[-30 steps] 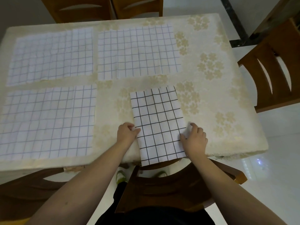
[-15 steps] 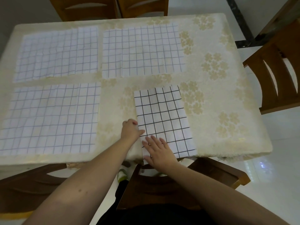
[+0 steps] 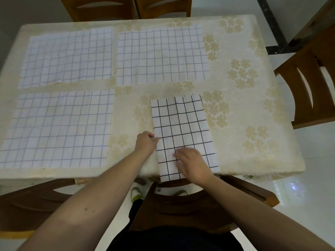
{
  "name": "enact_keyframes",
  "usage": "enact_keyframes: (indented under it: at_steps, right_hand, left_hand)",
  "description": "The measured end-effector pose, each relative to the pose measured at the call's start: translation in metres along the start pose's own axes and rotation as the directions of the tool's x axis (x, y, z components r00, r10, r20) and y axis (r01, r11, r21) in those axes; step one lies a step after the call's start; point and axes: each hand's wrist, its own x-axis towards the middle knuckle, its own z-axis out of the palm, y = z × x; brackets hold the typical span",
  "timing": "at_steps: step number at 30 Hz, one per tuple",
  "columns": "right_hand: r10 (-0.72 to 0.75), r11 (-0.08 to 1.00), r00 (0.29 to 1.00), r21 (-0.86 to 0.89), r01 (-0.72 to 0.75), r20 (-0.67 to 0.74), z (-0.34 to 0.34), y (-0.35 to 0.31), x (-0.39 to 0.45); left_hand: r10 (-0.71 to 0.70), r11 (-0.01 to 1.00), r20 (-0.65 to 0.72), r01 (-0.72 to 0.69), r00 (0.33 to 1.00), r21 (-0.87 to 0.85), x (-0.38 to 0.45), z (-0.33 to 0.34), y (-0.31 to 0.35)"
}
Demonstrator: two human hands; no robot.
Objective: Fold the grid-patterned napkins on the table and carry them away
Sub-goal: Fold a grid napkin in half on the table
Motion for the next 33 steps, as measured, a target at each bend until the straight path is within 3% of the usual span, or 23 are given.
enact_keyframes:
  at_steps: [1,3,6,10,13,18,24,27,30,33]
  right_hand:
    - [0.127,0.992,0.986,0.030,-0.124,-0.107,-0.004,0.007,0.005]
    - [0.424,0.903,0.882,0.161,-0.397,-0.206,-0.016,0.022,0.016]
    - [0.727,0.675,0.683,0.264,-0.689,-0.076,-0.040,0.042,0.036]
    - [0.870,0.447,0.490,0.321,-0.835,0.061,-0.058,0.063,0.062]
    - [0.891,0.311,0.419,0.438,-0.843,0.174,-0.063,0.070,0.075]
    - [0.841,0.305,0.451,0.429,-0.850,0.297,-0.075,0.072,0.079]
    - [0.764,0.380,0.578,0.523,-0.763,0.288,-0.075,0.078,0.067]
    - [0.687,0.386,0.630,0.552,-0.739,0.362,-0.078,0.081,0.058]
    - [0.627,0.406,0.696,0.617,-0.675,0.349,-0.082,0.085,0.049]
    - [0.591,0.328,0.715,0.699,-0.636,0.373,-0.085,0.087,0.042]
  left_hand:
    - [-0.025,0.999,-0.013,0.025,1.000,-0.034,0.000,0.001,0.001]
    - [-0.088,0.991,-0.029,0.084,0.996,-0.105,0.000,0.002,0.005]
    - [-0.150,0.973,-0.047,0.139,0.988,-0.185,0.002,0.005,0.005]
    - [-0.177,0.954,-0.041,0.161,0.983,-0.253,0.002,0.005,0.006]
    - [-0.168,0.948,-0.037,0.151,0.985,-0.279,0.000,0.002,0.010]
    - [-0.013,0.964,-0.015,0.009,1.000,-0.266,-0.002,-0.005,0.006]
    - [0.024,0.932,0.069,0.002,0.997,-0.362,-0.004,-0.015,-0.002]
    - [0.050,0.929,0.086,-0.015,0.995,-0.370,-0.003,-0.020,-0.006]
    - [0.078,0.884,0.197,0.024,0.977,-0.466,-0.002,-0.024,-0.009]
    - [0.075,0.834,0.367,0.144,0.927,-0.533,-0.002,-0.031,-0.009]
